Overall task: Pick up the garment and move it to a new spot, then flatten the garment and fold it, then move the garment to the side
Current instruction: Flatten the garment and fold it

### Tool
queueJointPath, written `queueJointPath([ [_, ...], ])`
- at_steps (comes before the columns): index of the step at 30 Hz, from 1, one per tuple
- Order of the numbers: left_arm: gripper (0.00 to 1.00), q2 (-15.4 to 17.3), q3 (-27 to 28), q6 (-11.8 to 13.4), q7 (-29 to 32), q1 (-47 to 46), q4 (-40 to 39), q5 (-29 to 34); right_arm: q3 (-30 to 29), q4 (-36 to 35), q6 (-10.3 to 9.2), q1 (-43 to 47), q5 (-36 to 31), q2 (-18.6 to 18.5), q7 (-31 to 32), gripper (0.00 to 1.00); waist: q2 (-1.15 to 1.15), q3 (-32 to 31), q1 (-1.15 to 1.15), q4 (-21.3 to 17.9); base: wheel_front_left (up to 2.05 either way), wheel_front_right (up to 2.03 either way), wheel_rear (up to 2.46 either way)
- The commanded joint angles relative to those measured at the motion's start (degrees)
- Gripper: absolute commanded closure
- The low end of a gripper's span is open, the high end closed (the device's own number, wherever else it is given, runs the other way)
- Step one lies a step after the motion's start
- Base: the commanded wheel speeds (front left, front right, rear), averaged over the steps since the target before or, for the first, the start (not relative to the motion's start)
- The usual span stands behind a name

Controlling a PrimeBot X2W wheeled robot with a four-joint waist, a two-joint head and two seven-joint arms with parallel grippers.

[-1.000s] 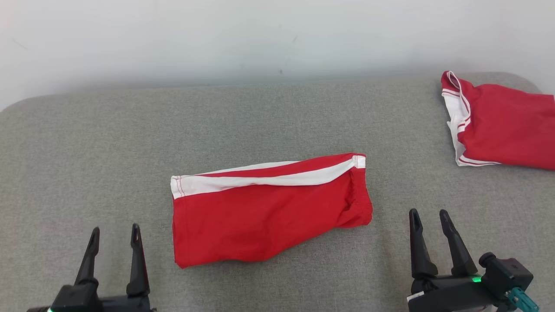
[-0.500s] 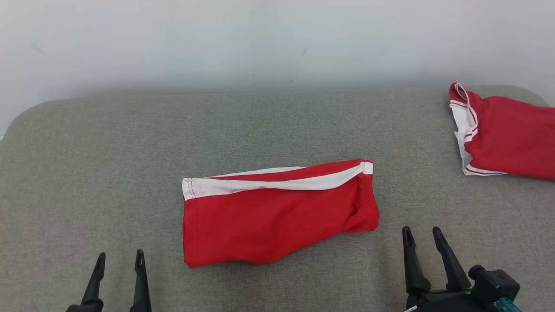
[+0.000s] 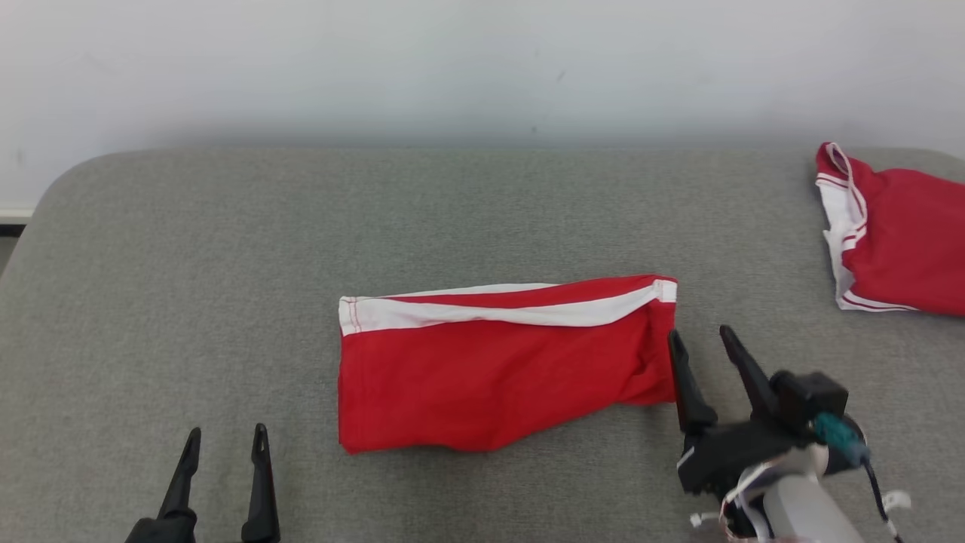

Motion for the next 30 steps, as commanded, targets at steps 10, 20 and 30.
queueJointPath([
  [10,0.0,-0.54,-1.35,-0.05,-0.16,-2.92,1.11,-0.95,0.32,20.69,-0.17,-13.11,0.63,-2.15,0.48,0.0,0.0,2.95,0.0,4.91,0.0,0.0,0.0],
  [20,0.0,-0.53,-1.81,0.22,-0.16,-2.63,1.97,-1.72,1.23,35.39,-0.17,-18.17,6.83,-0.77,3.25,0.0,0.0,1.96,0.0,6.79,0.0,0.0,0.0],
  [30,0.0,-0.54,-2.01,-0.18,-0.16,-1.21,2.74,-1.35,7.35,35.8,-0.17,-18.9,15.82,-2.25,7.05,1.0,0.0,-0.26,0.0,5.46,0.0,0.0,0.0],
])
